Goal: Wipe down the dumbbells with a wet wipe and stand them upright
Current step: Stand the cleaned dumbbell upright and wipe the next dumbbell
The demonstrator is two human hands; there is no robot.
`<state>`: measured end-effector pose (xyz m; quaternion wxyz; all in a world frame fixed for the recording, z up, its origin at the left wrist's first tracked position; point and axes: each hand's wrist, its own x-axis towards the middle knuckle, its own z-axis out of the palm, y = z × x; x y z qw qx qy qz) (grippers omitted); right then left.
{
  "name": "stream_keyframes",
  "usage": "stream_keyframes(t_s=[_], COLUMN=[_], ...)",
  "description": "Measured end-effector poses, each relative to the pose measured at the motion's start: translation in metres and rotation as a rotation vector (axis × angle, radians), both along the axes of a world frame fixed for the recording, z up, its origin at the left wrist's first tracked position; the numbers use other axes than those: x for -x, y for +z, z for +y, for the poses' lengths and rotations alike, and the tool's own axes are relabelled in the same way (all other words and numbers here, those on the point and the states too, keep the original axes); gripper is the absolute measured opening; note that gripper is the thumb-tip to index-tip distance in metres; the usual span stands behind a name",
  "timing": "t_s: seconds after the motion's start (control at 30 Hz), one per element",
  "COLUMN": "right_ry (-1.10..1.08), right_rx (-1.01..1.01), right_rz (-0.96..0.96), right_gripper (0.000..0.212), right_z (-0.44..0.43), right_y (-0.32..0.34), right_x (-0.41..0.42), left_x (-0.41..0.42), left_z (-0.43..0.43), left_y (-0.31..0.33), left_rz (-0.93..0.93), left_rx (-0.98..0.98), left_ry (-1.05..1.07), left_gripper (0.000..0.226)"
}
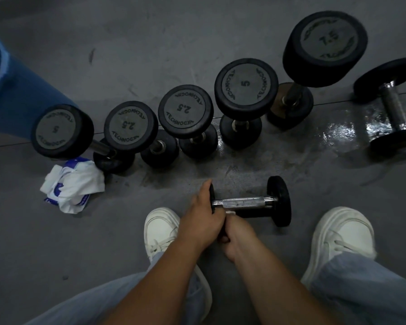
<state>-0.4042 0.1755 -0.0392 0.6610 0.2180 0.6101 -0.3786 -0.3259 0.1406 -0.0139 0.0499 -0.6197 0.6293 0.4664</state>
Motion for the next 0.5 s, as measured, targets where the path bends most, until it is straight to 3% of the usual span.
stream_keyframes(t_s=[0.23, 0.4, 0.5], right_ry=[-0.016, -0.031, -0.087], right_rx=[0.082, 0.06, 0.011], right_rz=[-0.014, 0.158, 0.199], right_gripper=[0.022, 0.019, 0.032], right_z=[-0.002, 0.01, -0.002], right_y=[0.01, 0.0, -0.007], right_x=[0.007, -0.008, -0.011], left_x=[0.0, -0.002, -0.002], left_z=[-0.003, 0.003, 0.005], left_y=[-0.003, -0.002, -0.001], left_rz=[0.018, 0.021, 0.028], left_rx=[0.009, 0.019, 0.018], left_ry=[-0.002, 0.005, 0.025], left_gripper=[0.068, 0.065, 0.06])
